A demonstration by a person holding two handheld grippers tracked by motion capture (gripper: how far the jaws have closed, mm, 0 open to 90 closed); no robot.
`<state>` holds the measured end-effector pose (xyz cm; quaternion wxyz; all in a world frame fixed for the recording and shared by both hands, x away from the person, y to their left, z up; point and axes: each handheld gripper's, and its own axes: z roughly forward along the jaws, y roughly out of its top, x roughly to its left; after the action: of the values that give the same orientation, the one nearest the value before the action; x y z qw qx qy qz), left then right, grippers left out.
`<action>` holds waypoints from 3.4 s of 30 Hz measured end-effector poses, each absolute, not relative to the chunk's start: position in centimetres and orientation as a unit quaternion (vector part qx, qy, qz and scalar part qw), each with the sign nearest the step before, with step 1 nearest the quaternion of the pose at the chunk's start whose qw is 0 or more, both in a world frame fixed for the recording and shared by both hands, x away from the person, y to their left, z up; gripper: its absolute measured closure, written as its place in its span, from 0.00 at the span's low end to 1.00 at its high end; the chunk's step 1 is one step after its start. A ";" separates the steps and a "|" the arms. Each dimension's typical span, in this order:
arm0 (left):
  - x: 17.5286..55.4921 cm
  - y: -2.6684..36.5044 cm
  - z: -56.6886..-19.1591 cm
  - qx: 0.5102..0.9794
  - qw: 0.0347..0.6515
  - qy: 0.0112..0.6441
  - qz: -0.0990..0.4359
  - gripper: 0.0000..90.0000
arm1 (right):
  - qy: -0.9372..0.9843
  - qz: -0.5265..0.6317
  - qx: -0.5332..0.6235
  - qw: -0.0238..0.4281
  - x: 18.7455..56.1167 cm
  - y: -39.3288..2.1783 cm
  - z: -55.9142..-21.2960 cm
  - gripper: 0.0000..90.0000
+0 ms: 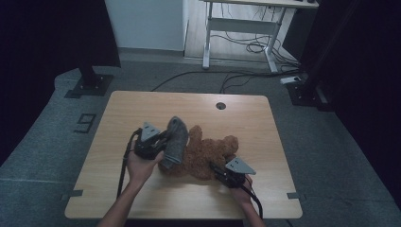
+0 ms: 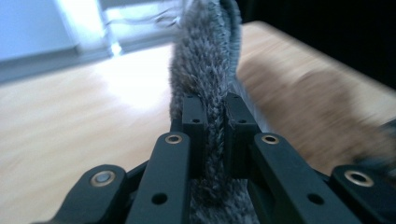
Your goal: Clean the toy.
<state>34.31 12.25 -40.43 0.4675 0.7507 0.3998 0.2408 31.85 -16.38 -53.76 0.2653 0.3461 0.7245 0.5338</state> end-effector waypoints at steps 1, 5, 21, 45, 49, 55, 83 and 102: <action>34.4 11.0 -39.9 0.755 0.470 0.388 0.242 0.90 | 0.725 0.534 0.346 0.264 31.8 -16.4 -53.7 0.63; 35.0 5.7 -38.9 0.774 0.476 0.347 0.234 0.90 | 0.725 0.535 0.345 0.263 31.9 -16.4 -53.8 0.63; 37.4 -3.4 -44.6 0.844 0.385 0.296 0.226 0.90 | 0.725 0.536 0.348 0.258 32.0 -16.5 -53.9 0.63; 34.2 13.7 -44.2 0.765 0.414 0.419 0.261 0.91 | 0.724 0.538 0.346 0.259 32.1 -16.5 -53.8 0.63; 33.9 16.1 -45.6 0.759 0.404 0.442 0.255 0.91 | 0.724 0.537 0.346 0.260 32.0 -16.5 -53.8 0.63; 33.4 18.7 -47.5 0.756 0.395 0.469 0.231 0.91 | 0.720 0.538 0.354 0.257 32.2 -16.6 -53.9 0.63; 39.3 17.2 -47.2 0.696 0.491 0.504 0.141 0.91 | 0.698 0.550 0.325 0.324 36.3 -15.7 -50.8 0.71; 36.7 19.8 -46.6 0.686 0.516 0.493 0.142 0.88 | 0.739 0.528 0.288 0.304 33.2 -16.8 -54.0 0.68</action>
<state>36.72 19.80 -46.55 0.5160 0.6859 0.4931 0.1420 33.21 -16.80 -54.04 0.3041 0.2879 0.7391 0.5276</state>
